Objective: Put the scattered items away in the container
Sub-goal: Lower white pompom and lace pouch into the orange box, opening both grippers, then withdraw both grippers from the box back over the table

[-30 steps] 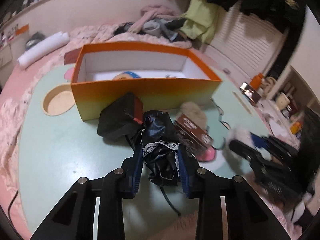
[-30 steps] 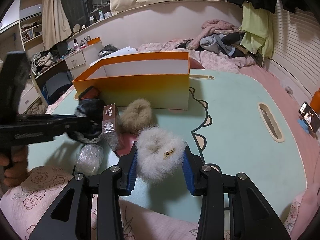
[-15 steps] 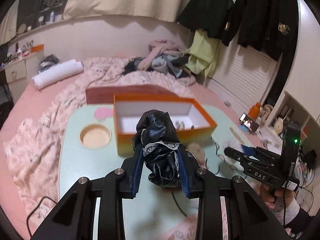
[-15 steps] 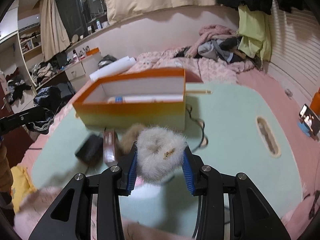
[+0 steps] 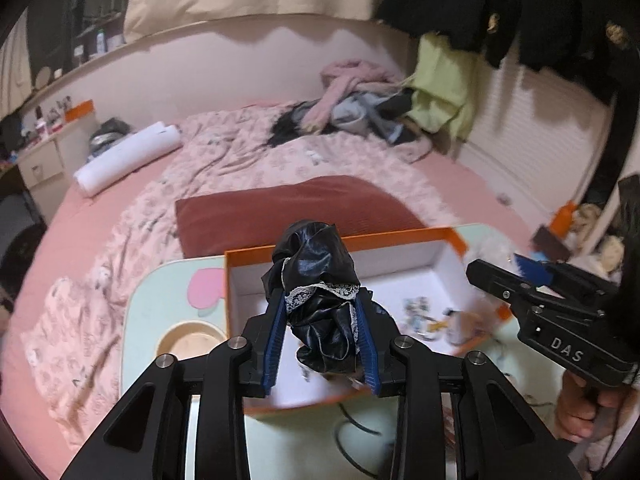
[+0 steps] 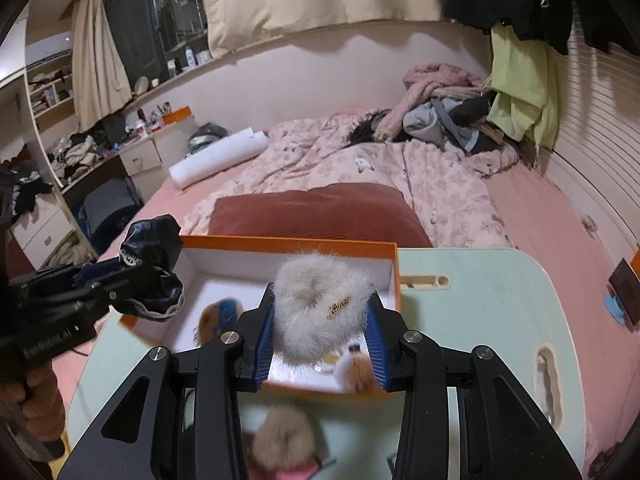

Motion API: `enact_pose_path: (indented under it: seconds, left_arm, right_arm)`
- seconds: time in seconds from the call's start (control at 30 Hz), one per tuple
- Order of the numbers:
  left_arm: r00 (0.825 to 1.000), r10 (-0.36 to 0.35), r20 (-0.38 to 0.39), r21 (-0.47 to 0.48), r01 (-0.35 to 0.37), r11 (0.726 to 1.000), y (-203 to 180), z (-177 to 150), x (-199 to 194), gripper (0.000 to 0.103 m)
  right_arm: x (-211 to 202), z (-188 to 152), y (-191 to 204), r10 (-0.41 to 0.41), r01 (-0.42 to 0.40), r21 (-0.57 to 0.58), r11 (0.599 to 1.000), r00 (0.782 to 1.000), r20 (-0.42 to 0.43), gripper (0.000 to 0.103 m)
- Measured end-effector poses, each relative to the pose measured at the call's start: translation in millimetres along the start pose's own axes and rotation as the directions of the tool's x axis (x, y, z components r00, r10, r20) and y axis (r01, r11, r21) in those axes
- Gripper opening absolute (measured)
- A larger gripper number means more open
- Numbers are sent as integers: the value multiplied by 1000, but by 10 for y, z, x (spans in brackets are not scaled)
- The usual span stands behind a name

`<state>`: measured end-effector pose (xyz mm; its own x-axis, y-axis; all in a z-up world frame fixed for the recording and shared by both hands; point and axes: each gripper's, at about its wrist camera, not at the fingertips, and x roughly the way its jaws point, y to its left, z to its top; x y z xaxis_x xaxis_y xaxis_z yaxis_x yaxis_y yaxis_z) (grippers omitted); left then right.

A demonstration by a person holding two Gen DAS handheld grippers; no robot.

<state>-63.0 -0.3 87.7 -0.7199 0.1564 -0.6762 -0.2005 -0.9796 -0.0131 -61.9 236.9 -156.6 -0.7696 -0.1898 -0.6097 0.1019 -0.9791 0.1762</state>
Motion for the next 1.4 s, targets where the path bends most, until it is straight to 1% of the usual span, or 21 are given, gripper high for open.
enact_pose_path:
  seconds: [0.03, 0.1, 0.17, 0.2, 0.23, 0.3, 0.37, 0.43, 0.5, 0.6, 0.7, 0.8, 0.87, 0.97, 1.07, 1.13, 1.17, 1.27, 1.33, 1.37, 1.4]
  left_arm:
    - [1000, 23, -11, -5, -23, 1000, 11, -11, 52, 47]
    - [1000, 15, -15, -18, -15, 1000, 44, -55, 78, 62]
    - [1000, -8, -4, -30, 8, 1000, 76, -98, 49, 69]
    - [1000, -13, 5, -35, 13, 999, 91, -114, 23, 74]
    - [1000, -11, 15, -41, 12, 999, 106, -129, -10, 76]
    - [1000, -11, 28, -49, 13, 999, 134, -143, -88, 77]
    - [999, -17, 38, -59, 19, 998, 155, -151, -187, 77]
    - [998, -29, 54, -69, 33, 997, 163, -176, -325, 81]
    - [997, -36, 67, -67, 41, 997, 155, -250, -474, 91]
    - [997, -26, 72, -21, 27, 999, 96, -466, -668, 93]
    - [999, 15, 44, 35, -16, 999, 36, -793, -752, 94]
    - [998, 60, -12, 58, -60, 997, 22, -1118, -721, 94]
    - [997, 68, -43, 52, -66, 996, 42, -1288, -694, 94]
    - [992, 91, -83, 62, -86, 994, 27, -1499, -593, 94]
    - [981, 150, -123, 85, -140, 986, -16, -1614, -442, 94]
    - [985, 118, -125, 51, -112, 992, 13, -1663, -402, 99]
    - [986, 109, -130, 39, -104, 994, 32, -1669, -386, 103]
    - [987, 100, -125, 32, -96, 995, 57, -1680, -383, 103]
    - [988, 101, -117, 33, -98, 995, 52, -1694, -389, 103]
    - [988, 101, -116, 33, -97, 995, 46, -1698, -390, 103]
    - [988, 100, -116, 33, -97, 995, 44, -1702, -390, 103]
  right_arm:
    - [93, 16, 4, 6, -6, 1, 1000, 1000, -28, 42]
    - [249, 25, 16, 8, -7, 6, 1000, 997, -77, 42]
    - [320, 13, 29, -20, 20, -2, 1000, 995, -94, 51]
    - [308, 6, 30, -30, 30, -2, 1000, 996, -87, 59]
    - [274, -5, 31, -37, 37, 3, 999, 997, -67, 66]
    - [187, -22, 21, -40, 41, 19, 999, 999, -36, 71]
    - [90, -35, 11, -27, 28, 29, 999, 999, -28, 71]
    - [-23, -58, 9, -18, 19, 33, 999, 1000, -22, 71]
    - [-180, -118, -1, -8, 8, 38, 999, 1000, -1, 71]
    - [-384, -274, -17, 2, -2, 40, 999, 1000, 8, 72]
    - [-525, -523, -51, -12, 12, 35, 999, 1000, -10, 75]
    - [-600, -836, -102, -64, 65, 5, 998, 997, -53, 75]
    - [-605, -1042, -136, -103, 101, -19, 995, 990, -92, 75]
    - [-564, -1249, -216, -124, 125, -1, 992, 982, -143, 75]
    - [-432, -1373, -257, -126, 132, 14, 991, 969, -213, 75]
    - [-404, -1413, -196, -176, 175, -22, 984, 964, -202, 81]
    - [-399, -1415, -178, -175, 172, -28, 985, 964, -201, 82]
    - [-386, -1411, -192, -173, 172, -23, 985, 964, -204, 86]
    - [-359, -1426, -230, -176, 178, -12, 984, 961, -212, 99]
    - [-345, -1428, -234, -175, 176, -13, 984, 960, -218, 102]
    - [-337, -1430, -228, -173, 174, -16, 985, 960, -219, 103]
